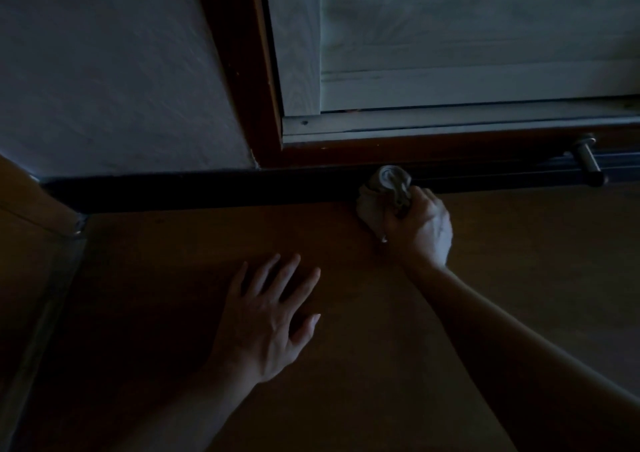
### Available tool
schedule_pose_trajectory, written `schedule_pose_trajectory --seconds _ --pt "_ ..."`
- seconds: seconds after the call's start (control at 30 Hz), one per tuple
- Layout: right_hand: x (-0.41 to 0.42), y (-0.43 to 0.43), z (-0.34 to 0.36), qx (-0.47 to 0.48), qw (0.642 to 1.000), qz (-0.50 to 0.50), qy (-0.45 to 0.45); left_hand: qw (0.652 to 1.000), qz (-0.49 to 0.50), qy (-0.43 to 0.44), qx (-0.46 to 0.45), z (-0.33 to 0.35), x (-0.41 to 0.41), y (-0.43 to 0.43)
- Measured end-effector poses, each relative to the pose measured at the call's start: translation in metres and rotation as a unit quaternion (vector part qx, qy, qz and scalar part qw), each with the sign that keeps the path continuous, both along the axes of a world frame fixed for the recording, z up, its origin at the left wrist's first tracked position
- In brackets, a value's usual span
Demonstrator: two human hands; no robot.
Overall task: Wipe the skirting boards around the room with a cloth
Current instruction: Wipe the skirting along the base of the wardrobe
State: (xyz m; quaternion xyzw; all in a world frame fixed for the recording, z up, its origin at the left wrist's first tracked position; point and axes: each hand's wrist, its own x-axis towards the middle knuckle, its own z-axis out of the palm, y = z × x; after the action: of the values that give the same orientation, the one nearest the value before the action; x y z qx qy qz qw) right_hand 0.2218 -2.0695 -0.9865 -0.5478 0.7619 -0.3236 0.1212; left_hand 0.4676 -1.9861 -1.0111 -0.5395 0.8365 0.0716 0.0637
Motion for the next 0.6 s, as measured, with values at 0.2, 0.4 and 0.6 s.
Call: schedule_pose_trajectory --seconds 0.2,0.4,0.6 --pt "-0.006 0.000 -0.003 -0.004 1.000 0.004 -0.003 1.000 -0.010 -0.010 0.015 0.008 0.000 -0.001" --pt "0.016 -0.005 -0.002 -0.009 0.999 0.046 0.012 0.999 -0.011 -0.012 0.038 0.017 -0.001 -0.006" --pt "0.031 -0.006 0.001 0.000 0.997 0.073 0.008 0.998 0.053 -0.020 0.031 0.020 -0.026 0.001"
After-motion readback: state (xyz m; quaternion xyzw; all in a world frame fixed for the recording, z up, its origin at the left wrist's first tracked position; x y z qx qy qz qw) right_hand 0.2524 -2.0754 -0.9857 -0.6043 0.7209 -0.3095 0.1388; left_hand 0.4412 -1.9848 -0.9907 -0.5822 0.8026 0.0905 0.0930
